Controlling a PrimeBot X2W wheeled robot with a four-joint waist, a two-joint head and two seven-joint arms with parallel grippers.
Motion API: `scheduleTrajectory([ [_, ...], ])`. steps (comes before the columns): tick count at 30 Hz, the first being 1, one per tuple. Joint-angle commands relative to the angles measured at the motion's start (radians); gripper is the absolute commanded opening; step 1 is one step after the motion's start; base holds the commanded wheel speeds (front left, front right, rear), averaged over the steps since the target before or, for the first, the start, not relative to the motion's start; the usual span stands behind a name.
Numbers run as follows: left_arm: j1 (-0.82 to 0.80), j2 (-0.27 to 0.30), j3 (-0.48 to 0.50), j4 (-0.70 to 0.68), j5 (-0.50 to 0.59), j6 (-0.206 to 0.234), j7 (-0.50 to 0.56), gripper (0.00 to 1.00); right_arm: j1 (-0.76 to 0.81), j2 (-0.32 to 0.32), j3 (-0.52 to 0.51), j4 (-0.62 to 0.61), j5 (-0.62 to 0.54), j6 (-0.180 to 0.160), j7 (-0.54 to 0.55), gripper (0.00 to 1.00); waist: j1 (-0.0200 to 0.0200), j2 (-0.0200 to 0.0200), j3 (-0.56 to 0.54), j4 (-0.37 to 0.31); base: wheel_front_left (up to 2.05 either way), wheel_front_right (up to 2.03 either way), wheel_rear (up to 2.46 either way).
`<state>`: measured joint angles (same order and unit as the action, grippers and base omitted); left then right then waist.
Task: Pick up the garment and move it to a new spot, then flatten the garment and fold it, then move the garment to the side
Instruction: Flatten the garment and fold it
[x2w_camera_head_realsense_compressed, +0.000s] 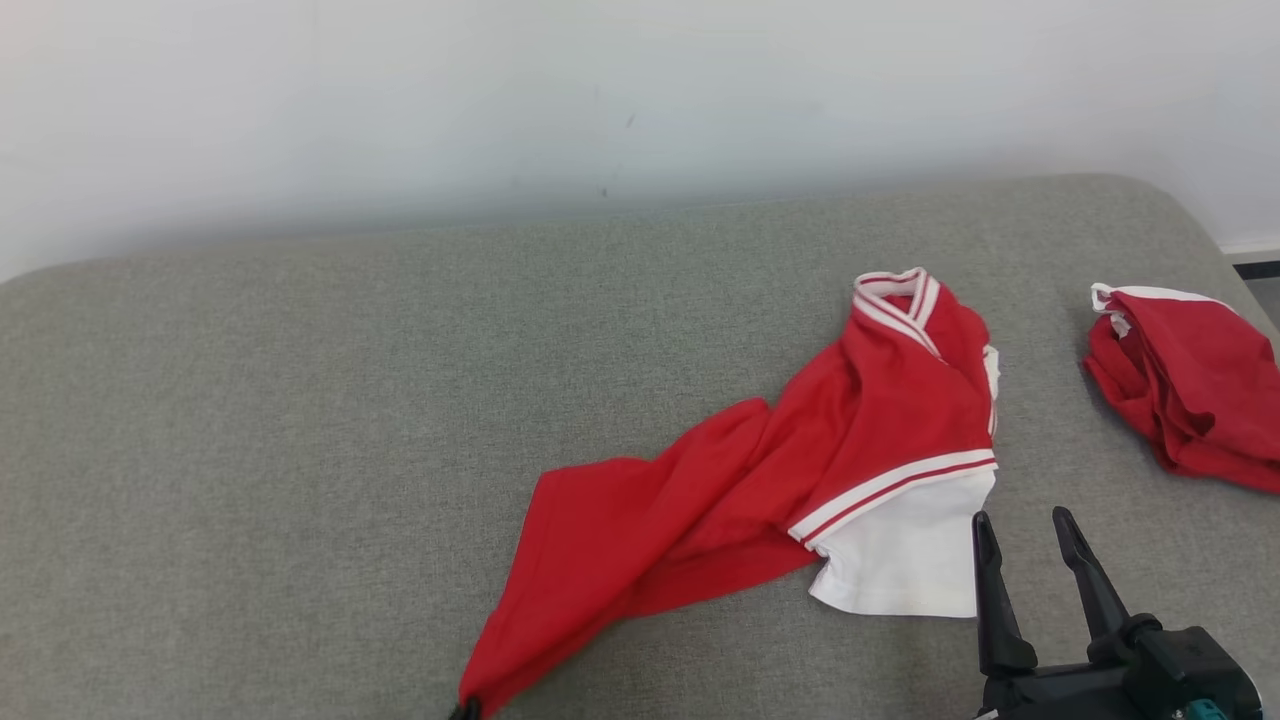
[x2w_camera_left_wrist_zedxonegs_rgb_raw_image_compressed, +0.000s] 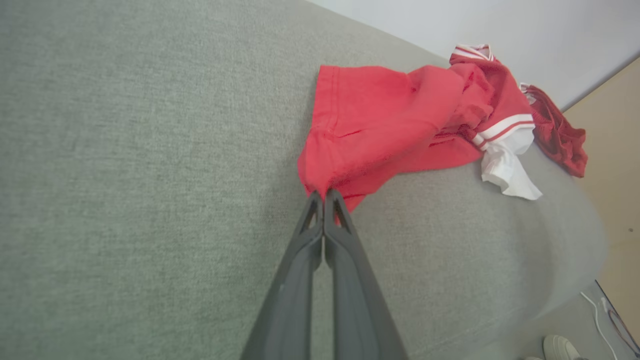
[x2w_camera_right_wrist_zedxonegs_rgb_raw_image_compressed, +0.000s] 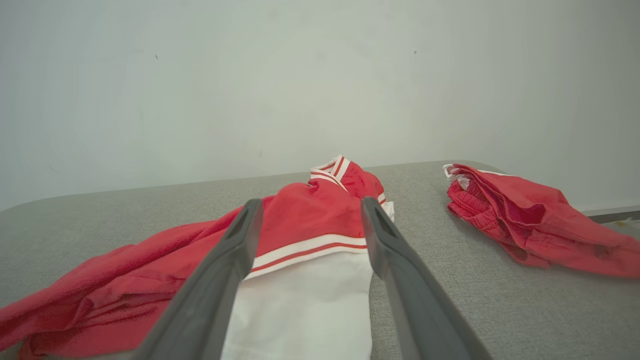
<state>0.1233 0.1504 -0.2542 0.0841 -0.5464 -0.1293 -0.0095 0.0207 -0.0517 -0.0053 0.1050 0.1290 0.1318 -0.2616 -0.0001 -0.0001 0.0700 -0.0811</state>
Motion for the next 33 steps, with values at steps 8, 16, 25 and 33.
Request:
scheduleTrajectory([
  [8, 0.030, 0.024, -0.069, 0.145, 0.098, 0.028, 0.018, 0.00, 0.012, 0.001, -0.005, 0.015, -0.001, -0.002, -0.004, 1.00, 0.0001, 0.0001, -0.021, -0.012, 0.00, 0.00, 0.00],
  [16, -0.001, 0.010, -0.052, 0.251, 0.106, 0.062, -0.058, 1.00, 0.018, 0.000, -0.008, 0.027, -0.001, -0.002, -0.004, 1.00, 0.0001, 0.0001, -0.042, -0.016, 0.00, 0.00, 0.00],
  [25, -0.011, 0.036, 0.016, 0.245, 0.093, 0.099, -0.149, 1.00, 0.025, 0.000, -0.012, 0.039, 0.006, -0.002, -0.004, 1.00, 0.0001, 0.0001, -0.069, -0.017, 0.00, 0.00, 0.00],
  [33, -0.037, 0.038, 0.051, 0.181, 0.147, 0.128, -0.247, 1.00, 0.035, 0.001, -0.037, 0.049, 0.011, -0.002, 0.014, 1.00, 0.0001, 0.0001, -0.077, -0.015, 0.00, 0.00, 0.00],
])
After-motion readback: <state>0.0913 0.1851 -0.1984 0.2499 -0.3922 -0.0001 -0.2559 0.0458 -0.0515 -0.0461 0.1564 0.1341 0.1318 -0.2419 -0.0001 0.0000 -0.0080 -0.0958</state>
